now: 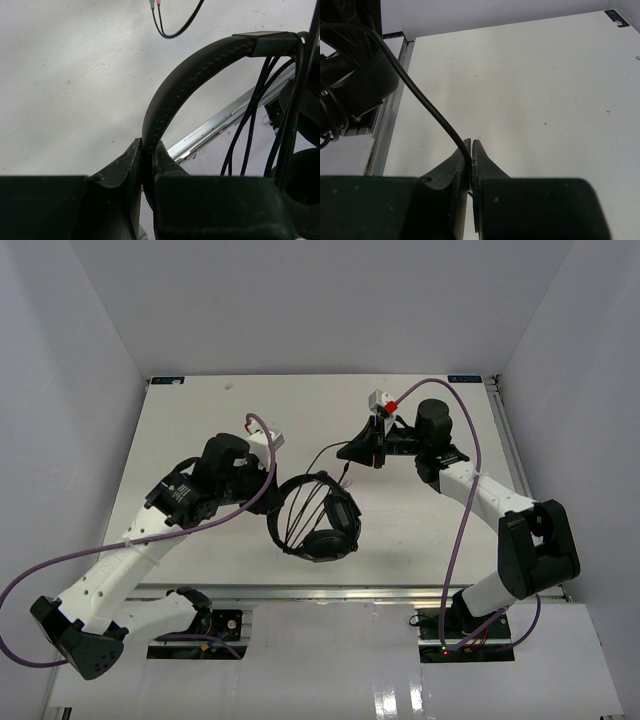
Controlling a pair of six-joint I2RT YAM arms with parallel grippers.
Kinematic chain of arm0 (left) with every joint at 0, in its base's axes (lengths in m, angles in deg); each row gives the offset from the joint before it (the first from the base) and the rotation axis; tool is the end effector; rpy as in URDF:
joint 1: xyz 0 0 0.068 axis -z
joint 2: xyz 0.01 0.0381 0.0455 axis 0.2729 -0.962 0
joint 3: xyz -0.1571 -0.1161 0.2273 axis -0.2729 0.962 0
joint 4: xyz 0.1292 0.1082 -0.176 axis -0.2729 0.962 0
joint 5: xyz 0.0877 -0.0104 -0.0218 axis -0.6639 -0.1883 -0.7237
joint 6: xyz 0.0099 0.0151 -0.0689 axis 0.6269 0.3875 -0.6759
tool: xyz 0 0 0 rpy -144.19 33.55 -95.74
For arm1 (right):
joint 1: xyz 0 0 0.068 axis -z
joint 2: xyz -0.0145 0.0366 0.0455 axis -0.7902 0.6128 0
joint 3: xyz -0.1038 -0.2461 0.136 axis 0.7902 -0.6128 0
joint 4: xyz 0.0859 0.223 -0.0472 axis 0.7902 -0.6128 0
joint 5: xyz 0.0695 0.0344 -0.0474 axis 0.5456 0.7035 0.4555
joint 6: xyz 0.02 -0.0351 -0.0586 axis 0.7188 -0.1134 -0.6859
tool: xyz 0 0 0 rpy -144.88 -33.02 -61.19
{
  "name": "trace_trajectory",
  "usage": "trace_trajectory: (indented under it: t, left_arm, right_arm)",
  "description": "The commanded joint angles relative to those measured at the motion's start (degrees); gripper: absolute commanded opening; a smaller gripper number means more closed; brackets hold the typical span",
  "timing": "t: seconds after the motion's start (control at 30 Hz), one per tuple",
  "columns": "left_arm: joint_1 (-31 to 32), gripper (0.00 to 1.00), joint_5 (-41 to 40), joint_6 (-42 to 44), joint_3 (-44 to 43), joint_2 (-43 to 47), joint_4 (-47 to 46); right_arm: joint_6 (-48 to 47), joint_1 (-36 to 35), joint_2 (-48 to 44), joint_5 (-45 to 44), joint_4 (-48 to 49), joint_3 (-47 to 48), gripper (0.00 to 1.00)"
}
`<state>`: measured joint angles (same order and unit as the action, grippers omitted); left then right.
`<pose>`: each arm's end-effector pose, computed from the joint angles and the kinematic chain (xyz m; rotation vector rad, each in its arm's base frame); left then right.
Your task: Wrap the headphones
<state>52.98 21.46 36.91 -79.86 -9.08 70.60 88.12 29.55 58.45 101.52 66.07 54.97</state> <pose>0.1437 -0.1214 0.3635 0.5417 2.3478 -0.6440 0.2828 0.1741 0.3431 -1.1304 1.2687 1.1529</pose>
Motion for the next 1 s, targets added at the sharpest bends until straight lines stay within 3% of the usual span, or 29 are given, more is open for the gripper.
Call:
trace_trajectory:
  t: [0.0, 0.37, 0.73, 0.97]
  left_arm:
    - [0.2, 0.00, -1.1, -0.9, -1.9, 2.8, -1.0]
    - [0.2, 0.00, -4.6, -1.4, -5.6, 2.4, 1.5]
    - [0.2, 0.00, -3.1, -4.1, -14.3, 0.4, 1.0]
    - [0.2, 0.00, -3.8, -7.4, -22.6, -2.4, 2.1]
  right_arm:
    - [1.1, 1.7, -2.2, 1.3, 1.5, -1.4, 0.08]
    - [2.1, 3.3, -3.4, 2.3, 2.7, -4.6, 0.08]
    - [3.7, 3.0, 1.8, 3.5, 4.8, -7.4, 0.09]
    - [10.8, 0.7, 4.0, 3.3, 13.9, -7.4, 0.12]
